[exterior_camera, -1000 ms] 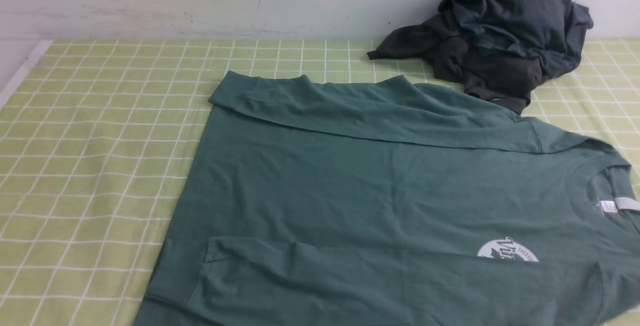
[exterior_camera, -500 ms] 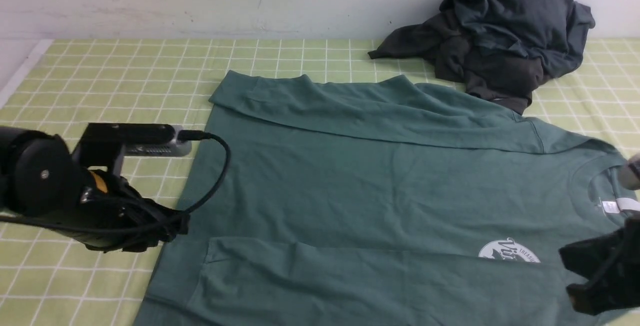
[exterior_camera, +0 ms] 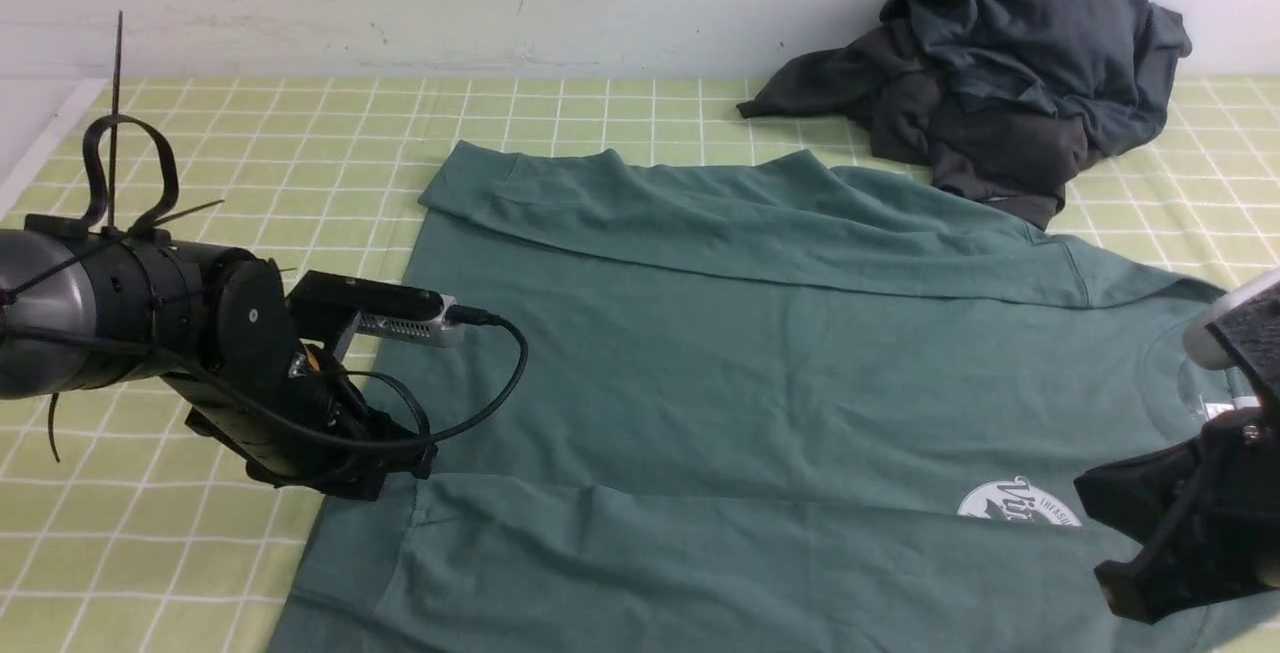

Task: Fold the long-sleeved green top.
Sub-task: Use the left arm to clamp the cuff closest to it, then use the left arm to drag and place the cuff at the centered position on the left edge of the fabric

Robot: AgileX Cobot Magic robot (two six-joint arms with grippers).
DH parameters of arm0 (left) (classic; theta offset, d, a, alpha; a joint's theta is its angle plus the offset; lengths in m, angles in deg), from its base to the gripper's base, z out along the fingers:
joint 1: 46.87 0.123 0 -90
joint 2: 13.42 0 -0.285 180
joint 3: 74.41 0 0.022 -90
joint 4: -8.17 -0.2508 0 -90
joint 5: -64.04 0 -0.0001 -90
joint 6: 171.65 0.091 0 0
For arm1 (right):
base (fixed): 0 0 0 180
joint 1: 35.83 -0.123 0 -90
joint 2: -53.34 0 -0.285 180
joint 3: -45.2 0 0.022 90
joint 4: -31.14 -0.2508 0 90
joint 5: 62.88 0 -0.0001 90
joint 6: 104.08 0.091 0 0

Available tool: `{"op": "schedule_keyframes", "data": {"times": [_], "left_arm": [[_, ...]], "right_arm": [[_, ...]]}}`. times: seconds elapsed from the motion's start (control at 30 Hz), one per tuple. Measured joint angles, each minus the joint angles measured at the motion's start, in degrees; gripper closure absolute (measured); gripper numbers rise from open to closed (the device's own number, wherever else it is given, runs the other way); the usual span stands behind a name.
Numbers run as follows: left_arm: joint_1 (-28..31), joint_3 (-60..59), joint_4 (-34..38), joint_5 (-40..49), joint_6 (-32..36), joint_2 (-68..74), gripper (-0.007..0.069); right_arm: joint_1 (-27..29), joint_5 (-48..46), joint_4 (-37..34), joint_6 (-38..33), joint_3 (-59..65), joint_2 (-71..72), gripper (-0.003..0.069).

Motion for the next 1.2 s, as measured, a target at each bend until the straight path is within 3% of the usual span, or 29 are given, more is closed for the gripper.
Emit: {"op": "schedule_keyframes", "data": {"times": [0.17, 0.3, 0.57, 0.8, 1.07, 1.13, 1.2], "left_arm": [[-0.35, 0.41, -0.01, 0.24, 0.0, 0.0, 0.058], [-0.43, 1.04, 0.24, 1.28, 0.02, -0.64, 0.0608], [-0.49, 8.43, 1.49, 8.82, 2.16, -10.14, 0.0608], [-0.6, 17.83, 2.16, 8.71, 5.01, -15.36, 0.0608], [-0.21, 28.7, -0.08, 8.87, 5.36, 2.93, 0.0602], [0.35, 33.03, -0.94, 9.87, 5.36, 8.87, 0.0571], [1.31, 40.29, -1.83, 12.0, 5.36, 15.9, 0.0484]], "right_arm": [[-0.04, 0.18, -0.06, 0.0, 0.0, 0.0, 0.0673], [-0.04, 0.25, -0.06, 0.0, 0.0, 0.0, 0.0673], [-0.04, 0.53, -0.06, 0.0, 0.0, 0.0, 0.0673], [-0.04, 1.09, -0.06, 0.0, 0.0, 0.0, 0.0673], [-0.04, 1.09, -0.11, 0.0, 0.0, 0.0, 0.0673], [-0.04, 1.09, -0.3, 0.0, 0.0, 0.0, 0.0673], [-0.04, 1.13, -0.57, 0.0, 0.0, 0.0, 0.0673]]}}
